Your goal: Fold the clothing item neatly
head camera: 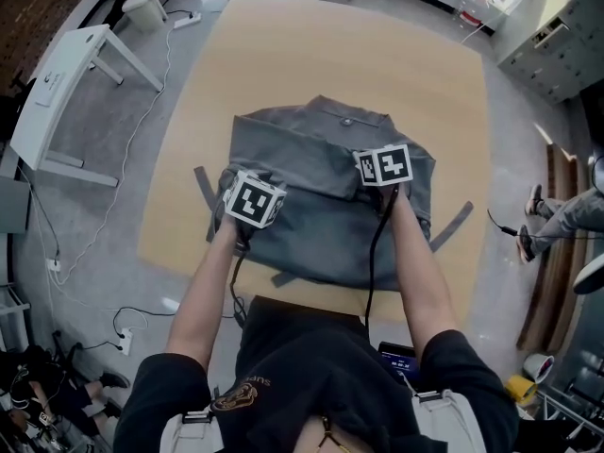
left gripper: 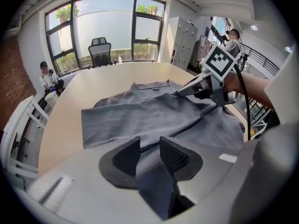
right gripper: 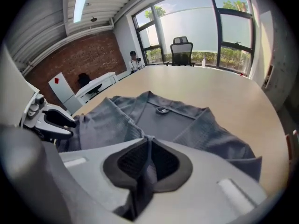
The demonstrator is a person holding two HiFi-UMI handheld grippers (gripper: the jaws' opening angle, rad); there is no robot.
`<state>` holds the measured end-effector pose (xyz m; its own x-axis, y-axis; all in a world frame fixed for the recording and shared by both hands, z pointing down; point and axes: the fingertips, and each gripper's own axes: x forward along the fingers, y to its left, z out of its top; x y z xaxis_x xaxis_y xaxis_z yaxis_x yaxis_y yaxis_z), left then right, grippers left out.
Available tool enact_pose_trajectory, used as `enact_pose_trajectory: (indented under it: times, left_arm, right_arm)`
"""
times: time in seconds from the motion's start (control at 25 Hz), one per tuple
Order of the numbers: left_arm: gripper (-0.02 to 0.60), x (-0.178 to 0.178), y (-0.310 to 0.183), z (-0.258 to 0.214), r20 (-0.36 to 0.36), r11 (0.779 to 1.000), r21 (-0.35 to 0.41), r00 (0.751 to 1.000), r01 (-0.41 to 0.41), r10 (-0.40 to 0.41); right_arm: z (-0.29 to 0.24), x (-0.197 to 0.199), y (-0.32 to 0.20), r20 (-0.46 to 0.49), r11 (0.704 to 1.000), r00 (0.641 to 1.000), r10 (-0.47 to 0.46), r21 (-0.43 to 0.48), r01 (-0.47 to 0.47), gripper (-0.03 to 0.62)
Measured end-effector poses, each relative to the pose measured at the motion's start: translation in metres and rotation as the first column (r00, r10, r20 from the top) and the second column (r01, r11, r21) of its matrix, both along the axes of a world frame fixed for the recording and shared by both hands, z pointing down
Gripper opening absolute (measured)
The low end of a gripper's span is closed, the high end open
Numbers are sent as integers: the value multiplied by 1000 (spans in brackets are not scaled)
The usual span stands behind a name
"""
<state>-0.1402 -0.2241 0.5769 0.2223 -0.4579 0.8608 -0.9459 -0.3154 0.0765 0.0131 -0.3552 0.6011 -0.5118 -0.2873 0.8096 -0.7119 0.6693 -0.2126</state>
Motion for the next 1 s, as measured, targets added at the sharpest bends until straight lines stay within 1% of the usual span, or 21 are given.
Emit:
enact_pose_trajectory:
  times: [0.08,0.16,0.32,0.48,0.6,0.76,0.84,0.92,1.0]
  left_arm:
    - [141,-8,7,-1,16,999,-3,999,35,-35]
    - [141,-19,19,-2,37,997,-6,996,75,-75]
    - [141,-54,46,-3,90,989,6,984,151,-151]
    - [141,-85,87,7,88,979,8,975,202,-202]
    - [157,-97,107,2,76,977,44,975,206,-209]
    - [193,-106,122,-3,47,979,92,981,183,-188]
    - [220,-108,132,2,26,981,97,985,170,-173]
    - [255,-107,143,14,11,986,85,989,146,-147]
    - [264,-115,152,26,15,988,75,991,135,-137]
  right_arm:
    - [13,16,-5,-42,1000,999,20,-2,-20,44]
    - [17,28,-9,-48,999,998,50,10,-50,116]
    - [-5,46,-4,23,995,996,85,57,-87,124]
    - [-34,72,36,76,990,992,97,99,-104,124]
    - [-49,101,71,58,981,990,130,134,-137,124]
    - [-60,132,114,31,966,979,202,156,-205,124]
    - [-64,141,136,29,954,970,241,175,-243,124]
    - [-67,153,164,33,937,957,289,196,-290,124]
    - [-67,167,196,31,914,939,344,218,-342,124]
